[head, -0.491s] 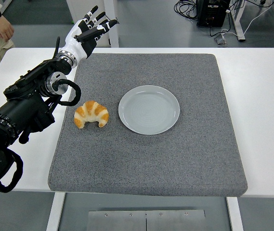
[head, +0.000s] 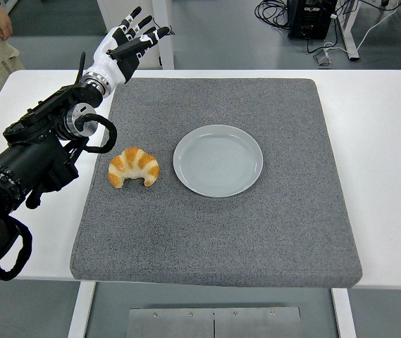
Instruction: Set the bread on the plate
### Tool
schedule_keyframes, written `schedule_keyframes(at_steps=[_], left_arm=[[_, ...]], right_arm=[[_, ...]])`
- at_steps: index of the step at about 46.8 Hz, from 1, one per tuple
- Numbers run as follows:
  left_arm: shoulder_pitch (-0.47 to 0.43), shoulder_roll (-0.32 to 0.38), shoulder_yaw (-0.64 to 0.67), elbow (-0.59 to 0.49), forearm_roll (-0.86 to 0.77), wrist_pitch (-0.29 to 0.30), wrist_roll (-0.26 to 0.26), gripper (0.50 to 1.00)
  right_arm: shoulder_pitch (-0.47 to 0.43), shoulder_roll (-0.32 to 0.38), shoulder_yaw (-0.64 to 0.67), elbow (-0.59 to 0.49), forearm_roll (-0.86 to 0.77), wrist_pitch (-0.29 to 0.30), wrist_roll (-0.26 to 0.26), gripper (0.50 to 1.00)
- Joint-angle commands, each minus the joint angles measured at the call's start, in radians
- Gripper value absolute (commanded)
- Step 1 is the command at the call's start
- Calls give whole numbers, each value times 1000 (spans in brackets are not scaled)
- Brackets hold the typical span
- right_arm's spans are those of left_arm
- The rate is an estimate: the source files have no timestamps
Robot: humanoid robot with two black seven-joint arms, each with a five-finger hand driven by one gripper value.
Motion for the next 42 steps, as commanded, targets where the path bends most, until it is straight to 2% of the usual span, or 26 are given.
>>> schedule_keyframes(at_steps=[1, 6, 12, 18, 26, 37, 42], left_arm=[[-1, 0, 0, 0, 1, -1, 0, 975], [-4, 0, 6, -3, 10, -5, -1, 975], [2, 27, 64, -75, 38, -7, -15, 975], [6, 113, 103, -202, 44, -1, -44, 975], [3, 274, 132, -434, 105, 4, -46, 975], [-4, 406, 132, -633, 314, 82, -44, 975], [-3, 434, 134, -680, 461, 134, -35, 975]], right_arm=[[0, 0, 0, 0, 0, 0, 0, 1000], [0, 0, 0, 0, 0, 1, 0, 1000], [0, 0, 0, 0, 0, 1, 0, 1000], [0, 0, 0, 0, 0, 0, 0, 1000], [0, 0, 0, 0, 0, 1, 0, 1000], [0, 0, 0, 0, 0, 0, 0, 1000], [0, 0, 0, 0, 0, 1, 0, 1000]])
